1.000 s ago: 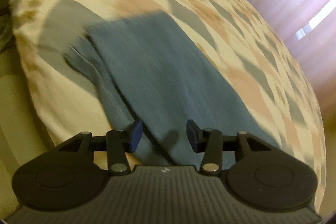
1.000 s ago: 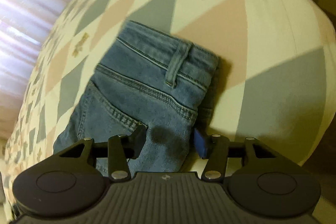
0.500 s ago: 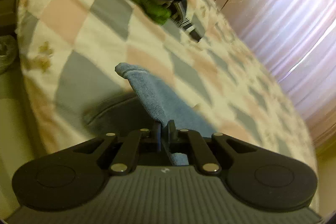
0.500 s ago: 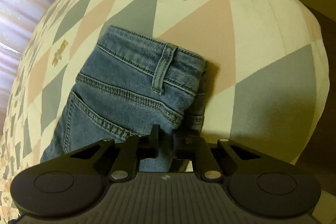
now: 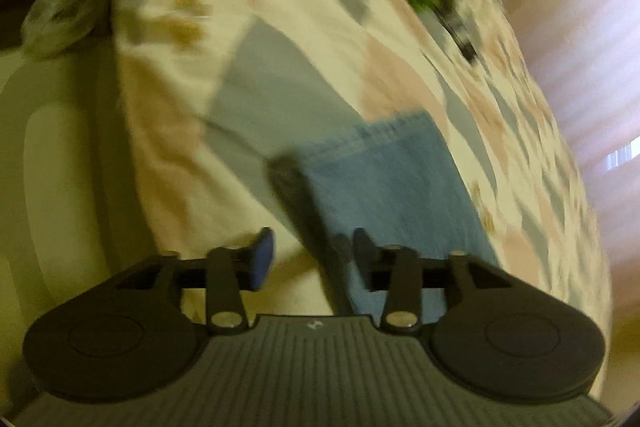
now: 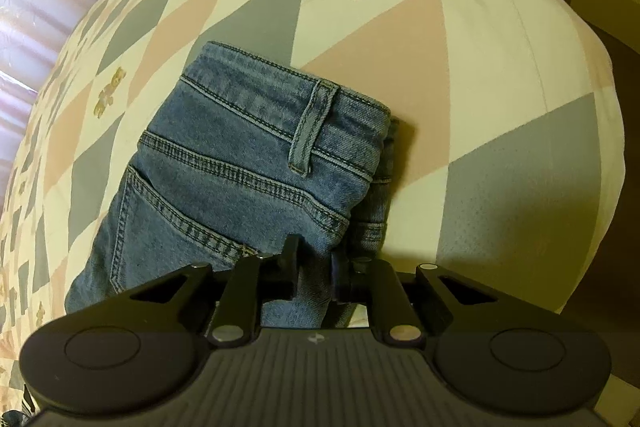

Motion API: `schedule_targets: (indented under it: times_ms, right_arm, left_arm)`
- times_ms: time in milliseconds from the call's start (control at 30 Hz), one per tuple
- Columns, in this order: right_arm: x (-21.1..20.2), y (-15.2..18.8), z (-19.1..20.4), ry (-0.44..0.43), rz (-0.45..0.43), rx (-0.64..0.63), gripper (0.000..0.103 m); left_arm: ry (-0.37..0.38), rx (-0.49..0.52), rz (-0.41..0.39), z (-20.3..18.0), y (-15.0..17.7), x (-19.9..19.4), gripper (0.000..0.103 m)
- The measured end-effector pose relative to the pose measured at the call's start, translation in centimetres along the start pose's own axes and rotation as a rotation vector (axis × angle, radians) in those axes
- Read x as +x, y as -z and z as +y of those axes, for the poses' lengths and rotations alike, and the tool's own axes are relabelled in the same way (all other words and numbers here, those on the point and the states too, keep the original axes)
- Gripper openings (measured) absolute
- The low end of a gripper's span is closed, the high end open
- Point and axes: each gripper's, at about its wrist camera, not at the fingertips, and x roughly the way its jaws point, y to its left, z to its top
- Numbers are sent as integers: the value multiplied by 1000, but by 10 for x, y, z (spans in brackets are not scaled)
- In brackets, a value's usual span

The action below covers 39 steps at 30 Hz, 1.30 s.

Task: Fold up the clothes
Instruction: 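Hold the folded jeans with both tools, pressing them onto the quilt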

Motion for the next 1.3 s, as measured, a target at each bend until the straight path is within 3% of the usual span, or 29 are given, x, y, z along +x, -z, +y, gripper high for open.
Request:
schedule_targets:
  times_ms: [100,167,200,267,300,400,533,700,833,933,1100,1300]
  right_arm:
    - [2,1,-1,-2,-3,0,13]
    - [3,2,-2,-4,-6,0,14]
    - [3,2,-2,-4,-7,-2,15]
    - [4,3,-1,-2,-8,-4,16]
    - [4,3,-1,-1,-7,-4,16]
    - [4,2,0,-1,-4,-10,16]
    - [2,1,-3,-14,-1,-14,15]
    - [3,4,-3,-16,-11,-16,15]
    - [3,7,-3,-16,-20,-16,16]
    - [6,6,-1,-13,-22,-21,18]
    - [5,7,0,-3,-24,-30,20]
    - [4,9,-2,-6,-21,-22,21]
  left_arm:
    - [63,-211,25,24,-9,15,64]
    - [75,-293,31,31,-10,30,64]
    - [66,-289,27,31,-11,35,63]
    - [49,-272,18,27,-11,45,49]
    - [46,-223,11,19,-15,44,35]
    - [70,-93,-6,2,-27,28,25]
    - [91,-46,17,9,-31,5,24]
    - [99,-190,41,32,-36,-8,33]
    - [124,-119,23,19,-37,-8,41]
    - [129,-108,43,13,-36,11,41]
    - [48,-3,84,5,-27,42,39]
    - [54,-6,85,7,-27,42,40]
